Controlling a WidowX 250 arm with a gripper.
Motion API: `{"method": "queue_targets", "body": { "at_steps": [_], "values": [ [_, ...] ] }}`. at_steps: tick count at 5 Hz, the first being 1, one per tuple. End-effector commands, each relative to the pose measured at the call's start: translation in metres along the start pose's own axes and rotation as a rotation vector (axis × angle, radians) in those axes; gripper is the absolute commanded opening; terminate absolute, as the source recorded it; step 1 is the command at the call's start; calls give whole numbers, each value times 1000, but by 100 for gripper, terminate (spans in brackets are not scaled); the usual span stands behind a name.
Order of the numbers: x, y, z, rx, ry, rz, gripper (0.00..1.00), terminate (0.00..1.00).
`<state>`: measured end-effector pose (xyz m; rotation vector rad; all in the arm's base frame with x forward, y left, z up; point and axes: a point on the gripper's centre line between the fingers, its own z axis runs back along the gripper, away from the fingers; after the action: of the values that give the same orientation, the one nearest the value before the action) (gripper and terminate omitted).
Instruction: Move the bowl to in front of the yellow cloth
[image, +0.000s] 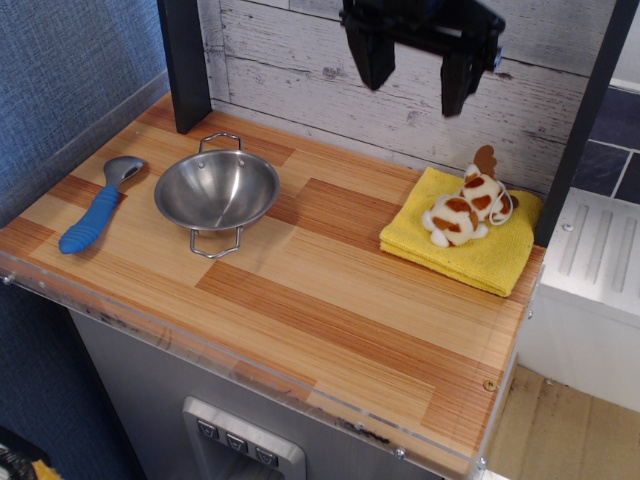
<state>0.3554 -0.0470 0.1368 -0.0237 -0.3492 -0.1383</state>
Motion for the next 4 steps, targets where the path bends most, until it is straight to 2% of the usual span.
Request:
{"method": "queue_targets", "body": {
  "at_steps": [1,2,3,4],
  "values": [
    [-8,26,2,96,10,11,100,0],
    [-20,42,5,217,23,12,100,0],
    [-35,55,-3,271,38,26,100,0],
    [-47,67,-22,282,70,69,100,0]
  ]
}}
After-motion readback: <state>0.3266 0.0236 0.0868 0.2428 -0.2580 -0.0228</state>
